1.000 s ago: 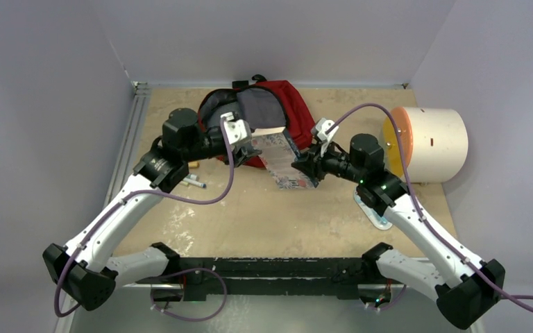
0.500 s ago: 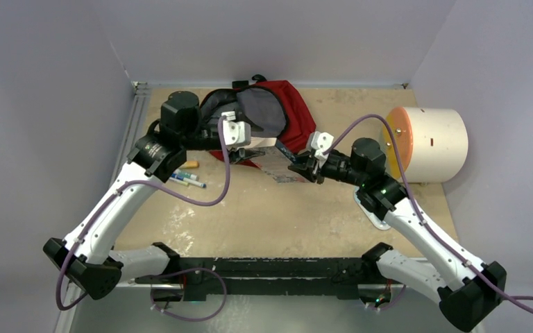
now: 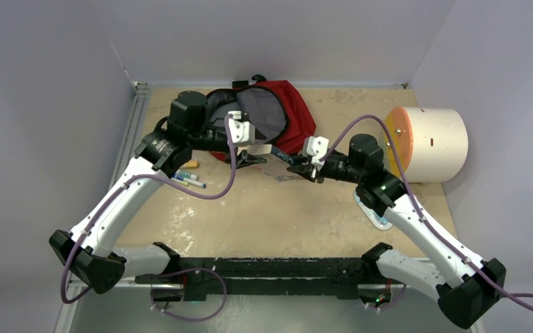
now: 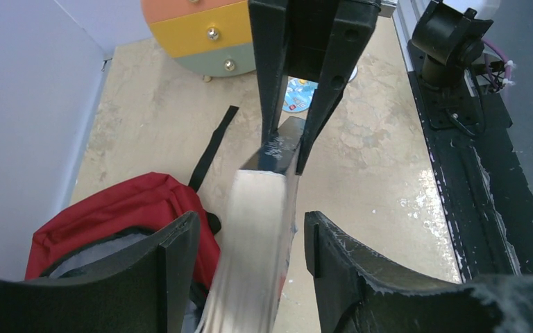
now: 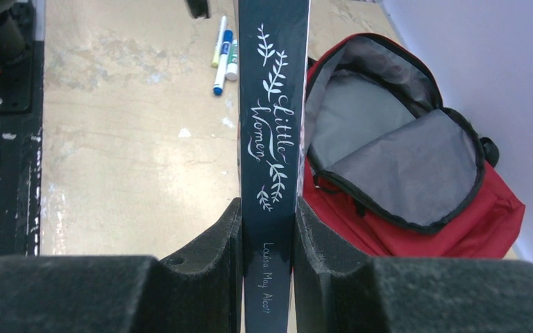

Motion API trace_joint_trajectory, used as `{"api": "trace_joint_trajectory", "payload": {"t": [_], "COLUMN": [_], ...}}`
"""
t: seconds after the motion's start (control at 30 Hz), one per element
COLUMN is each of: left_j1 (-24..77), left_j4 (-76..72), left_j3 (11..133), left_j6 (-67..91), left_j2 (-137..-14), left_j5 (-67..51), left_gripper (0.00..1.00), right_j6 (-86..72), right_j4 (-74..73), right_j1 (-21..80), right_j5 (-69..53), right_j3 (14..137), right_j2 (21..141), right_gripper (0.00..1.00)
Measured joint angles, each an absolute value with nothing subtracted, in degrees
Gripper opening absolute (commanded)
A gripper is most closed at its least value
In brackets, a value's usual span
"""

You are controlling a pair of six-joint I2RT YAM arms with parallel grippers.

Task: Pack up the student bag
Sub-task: Pick up the book from the center of the board.

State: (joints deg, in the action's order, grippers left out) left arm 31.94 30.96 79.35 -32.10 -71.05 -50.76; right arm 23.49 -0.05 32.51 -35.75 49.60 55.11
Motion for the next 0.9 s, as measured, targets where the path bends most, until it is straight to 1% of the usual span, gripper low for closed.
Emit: {"api": "trace_joint_trajectory", "payload": {"t": [0.27,0.6,0.63,0.77,0.87,0.9], "left_j1": [31.9,31.9,31.9,31.9,32.0,32.0], "left_j4": [31.5,35.5,35.7,36.1,36.4,36.4], "left_j3": [79.4,79.1,79.0,78.8,78.8,78.8], "left_j6": [-32.0,-32.0,-32.0,-31.9,-32.3,-32.2], "left_j2": [-71.6,-72.6,-72.6,-72.7,-72.7,-72.7], "left_j5": [-52.3,-54.2,-54.1,-53.8,-53.8,-53.7], "left_gripper": [0.56,0.44,0.42,0.23,0.04,0.0], "right_j6": [29.7,31.9,32.0,32.1,31.9,31.9], "right_j4": [-2.5,-4.0,-4.0,-4.3,-4.3,-4.4], "right_j1": [32.6,32.6,32.6,32.6,32.6,32.6], "right_j5": [-38.9,-41.0,-41.3,-41.6,-41.6,-41.6], "right_j3": [49.7,54.0,54.2,54.2,54.2,54.3], "right_j2": [54.7,55.5,55.6,55.8,56.0,56.1], "right_gripper": [0.0,0.0,0.0,0.0,0.0,0.0]}}
